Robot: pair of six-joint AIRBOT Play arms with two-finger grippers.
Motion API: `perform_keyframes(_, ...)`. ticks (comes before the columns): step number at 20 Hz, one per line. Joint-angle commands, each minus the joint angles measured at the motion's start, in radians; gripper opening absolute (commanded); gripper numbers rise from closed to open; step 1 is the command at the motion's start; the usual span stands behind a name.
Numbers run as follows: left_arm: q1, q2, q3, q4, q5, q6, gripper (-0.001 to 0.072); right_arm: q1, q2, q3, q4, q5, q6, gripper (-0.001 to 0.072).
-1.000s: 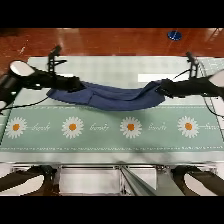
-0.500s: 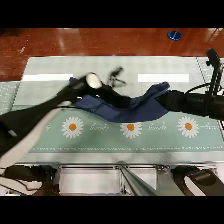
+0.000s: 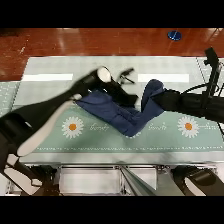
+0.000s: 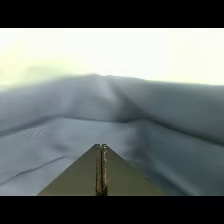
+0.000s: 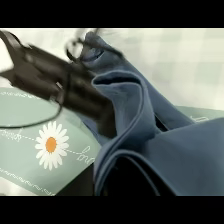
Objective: Fold the shirts.
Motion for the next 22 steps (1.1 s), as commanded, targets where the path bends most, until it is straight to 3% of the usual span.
perform_keyframes(1, 0.203, 0.075, 0.005, 0.013, -0.089, -0.013, 0.0022, 0.003, -0.054, 0.028, 0.068, -0.005, -0.045, 0.0023)
perform_keyframes(5, 0.496, 0.298, -0.068, 0.087, -0.092, -0.012, 0.0023, 0.004, -0.242, 0.149, 0.206, -0.006, -0.184, 0.0023)
perform_keyframes(8, 0.715, 0.534, -0.21, 0.113, -0.074, 0.051, 0.0023, 0.013, -0.41, 0.268, 0.291, -0.01, -0.256, 0.0023)
perform_keyframes(12, 0.928, 0.895, -0.502, 0.111, -0.055, 0.12, 0.0023, 0.135, -0.65, 0.446, 0.293, -0.064, -0.268, 0.0023)
perform_keyframes(16, 0.917, 1.133, -0.731, 0.111, -0.059, 0.12, 0.0023, 0.237, -0.882, 0.625, 0.298, -0.149, -0.262, 0.0023)
perform_keyframes(22, 0.761, 1.143, -0.798, 0.11, -0.031, 0.119, 0.0023, 0.294, -1.128, 0.793, 0.332, -0.18, -0.241, 0.0024)
